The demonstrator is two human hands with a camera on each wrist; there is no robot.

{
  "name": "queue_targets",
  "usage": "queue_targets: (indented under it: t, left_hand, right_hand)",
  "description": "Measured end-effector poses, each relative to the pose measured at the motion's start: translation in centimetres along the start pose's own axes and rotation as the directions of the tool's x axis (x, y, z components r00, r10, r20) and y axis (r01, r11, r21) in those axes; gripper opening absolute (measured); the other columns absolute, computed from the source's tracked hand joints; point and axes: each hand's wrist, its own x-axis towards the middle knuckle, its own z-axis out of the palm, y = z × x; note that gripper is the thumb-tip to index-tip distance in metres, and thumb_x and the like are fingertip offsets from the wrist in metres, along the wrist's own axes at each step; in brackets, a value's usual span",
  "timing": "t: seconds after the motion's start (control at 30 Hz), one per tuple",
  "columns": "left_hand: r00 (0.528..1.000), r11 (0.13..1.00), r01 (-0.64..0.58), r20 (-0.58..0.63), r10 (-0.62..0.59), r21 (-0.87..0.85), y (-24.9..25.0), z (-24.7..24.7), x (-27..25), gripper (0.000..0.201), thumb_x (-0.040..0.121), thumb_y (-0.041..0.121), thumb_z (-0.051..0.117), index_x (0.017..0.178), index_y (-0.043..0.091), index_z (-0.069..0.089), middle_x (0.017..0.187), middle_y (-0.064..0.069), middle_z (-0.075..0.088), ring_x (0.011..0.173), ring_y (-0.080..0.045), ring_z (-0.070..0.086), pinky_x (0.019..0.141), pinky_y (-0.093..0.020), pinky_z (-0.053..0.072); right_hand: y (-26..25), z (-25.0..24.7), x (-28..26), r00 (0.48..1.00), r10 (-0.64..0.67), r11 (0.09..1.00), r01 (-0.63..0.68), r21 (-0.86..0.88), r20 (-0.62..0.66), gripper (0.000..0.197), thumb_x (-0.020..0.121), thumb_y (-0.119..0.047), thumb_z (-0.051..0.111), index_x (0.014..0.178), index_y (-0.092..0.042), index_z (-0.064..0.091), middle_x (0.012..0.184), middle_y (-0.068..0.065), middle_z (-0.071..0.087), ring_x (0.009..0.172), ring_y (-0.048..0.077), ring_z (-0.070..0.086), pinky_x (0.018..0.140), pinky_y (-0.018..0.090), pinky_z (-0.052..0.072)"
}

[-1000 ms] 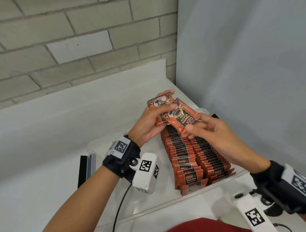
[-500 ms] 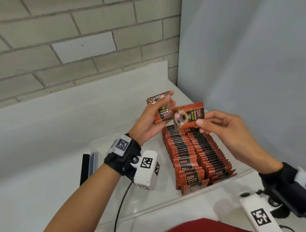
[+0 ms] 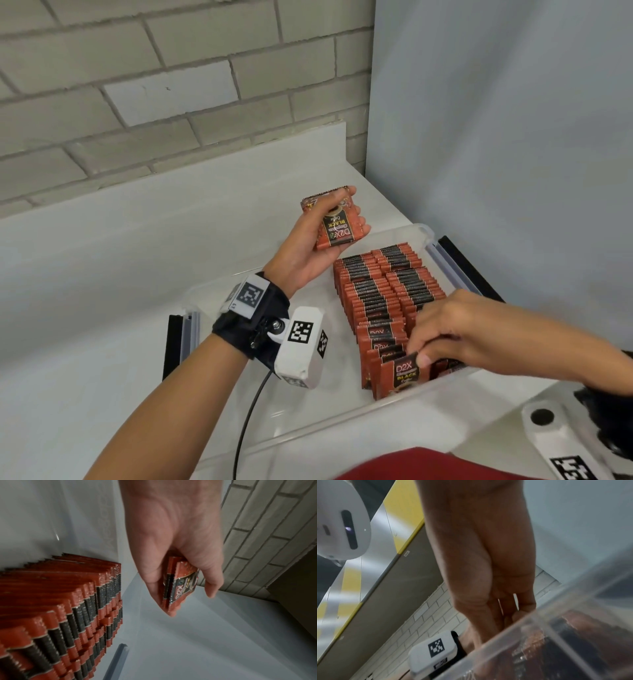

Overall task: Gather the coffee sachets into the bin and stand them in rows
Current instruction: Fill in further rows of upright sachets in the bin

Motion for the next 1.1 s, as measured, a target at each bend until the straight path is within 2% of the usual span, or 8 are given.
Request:
queue_targets:
  t: [0.1, 0.23, 0.37, 0.5, 0.73, 0.93, 1.03, 1.1]
  left_hand:
    - [1.000, 1.000, 0.001, -0.003, -0.001, -0.007, 0.1, 0.0, 0.0, 0.027, 0.081, 0.021, 0.059, 0.105, 0.010, 0.062, 0.083, -0.006, 0.061, 0.080, -0.017, 0.060, 0.072, -0.029, 0.057]
    - [1.000, 1.000, 0.007, -0.005, -0.007, -0.013, 0.0, -0.1, 0.0, 0.028, 0.081, 0.019, 0.057, 0.107, 0.009, 0.062, 0.084, -0.007, 0.061, 0.083, -0.018, 0.059, 0.072, -0.030, 0.057]
    - [1.000, 1.000, 0.014, -0.002, -0.014, -0.017, -0.1, -0.1, 0.1, 0.026, 0.085, 0.018, 0.055, 0.108, 0.009, 0.061, 0.084, -0.007, 0.060, 0.082, -0.018, 0.060, 0.074, -0.030, 0.057]
    - [1.000, 1.000, 0.013, 0.008, -0.013, -0.021, 0.0, -0.1, 0.1, 0.029, 0.080, 0.017, 0.056, 0.107, 0.008, 0.061, 0.083, -0.006, 0.060, 0.079, -0.016, 0.061, 0.074, -0.030, 0.057]
    - [1.000, 0.999, 0.012, -0.018, -0.013, -0.032, -0.1, -0.2, 0.2, 0.022, 0.094, 0.007, 0.044, 0.106, 0.005, 0.062, 0.081, -0.008, 0.061, 0.074, -0.016, 0.064, 0.074, -0.031, 0.057]
    - [1.000, 1.000, 0.011, -0.016, -0.011, -0.004, -0.2, -0.4, 0.1, 0.019, 0.095, 0.007, 0.046, 0.105, 0.003, 0.062, 0.079, -0.007, 0.066, 0.072, -0.017, 0.068, 0.072, -0.032, 0.059]
    - [0.999, 0.998, 0.033, -0.021, -0.032, 0.044, -0.3, -0.4, 0.2, 0.018, 0.092, 0.008, 0.052, 0.106, 0.006, 0.063, 0.083, -0.004, 0.069, 0.076, -0.015, 0.068, 0.073, -0.031, 0.059]
    - [0.999, 0.996, 0.038, -0.017, -0.036, 0.086, -0.2, -0.4, 0.2, 0.020, 0.085, 0.008, 0.060, 0.104, 0.007, 0.064, 0.086, -0.004, 0.071, 0.078, -0.014, 0.069, 0.074, -0.028, 0.058]
  right_hand:
    - [0.2, 0.5, 0.6, 1.000, -0.003, 0.998, 0.005, -0.061, 0.026, 0.017, 0.094, -0.027, 0.059, 0.102, -0.025, 0.073, 0.084, -0.034, 0.056, 0.094, -0.013, 0.051, 0.082, 0.002, 0.032]
    - [0.5, 0.8, 0.9, 1.000, 0.021, 0.992, -0.018, -0.125, 0.019, 0.014, 0.092, -0.032, 0.061, 0.100, -0.029, 0.071, 0.082, -0.032, 0.053, 0.091, -0.013, 0.050, 0.079, 0.003, 0.033]
    - [0.5, 1.2, 0.8, 0.996, 0.081, 0.991, -0.084, -0.107, -0.034, 0.008, 0.089, -0.028, 0.066, 0.095, -0.033, 0.065, 0.086, -0.021, 0.055, 0.089, -0.001, 0.052, 0.077, 0.011, 0.042]
    - [0.5, 1.2, 0.5, 0.999, 0.050, 0.991, -0.050, -0.127, -0.003, 0.016, 0.088, -0.027, 0.068, 0.082, -0.036, 0.056, 0.090, -0.019, 0.054, 0.094, -0.003, 0.047, 0.085, 0.016, 0.041]
    - [0.7, 1.2, 0.7, 0.999, 0.034, 0.994, -0.035, -0.101, -0.010, 0.004, 0.086, -0.032, 0.069, 0.083, -0.030, 0.069, 0.095, -0.017, 0.058, 0.098, -0.001, 0.049, 0.087, 0.017, 0.041]
    - [0.9, 1.3, 0.6, 0.999, 0.040, 0.997, -0.041, -0.062, -0.006, 0.004, 0.087, -0.031, 0.068, 0.086, -0.028, 0.071, 0.094, -0.015, 0.061, 0.095, 0.002, 0.052, 0.086, 0.020, 0.044]
    - [0.8, 0.8, 0.5, 0.999, 0.036, 0.999, -0.036, 0.025, 0.015, 0.007, 0.086, -0.031, 0.069, 0.090, -0.029, 0.075, 0.093, -0.015, 0.064, 0.093, 0.005, 0.058, 0.080, 0.019, 0.047]
    - [0.5, 0.1, 0.4, 0.998, 0.032, 0.993, -0.025, 0.113, -0.058, 0.009, 0.085, -0.035, 0.069, 0.090, -0.032, 0.076, 0.090, -0.020, 0.066, 0.087, 0.005, 0.061, 0.072, 0.012, 0.045]
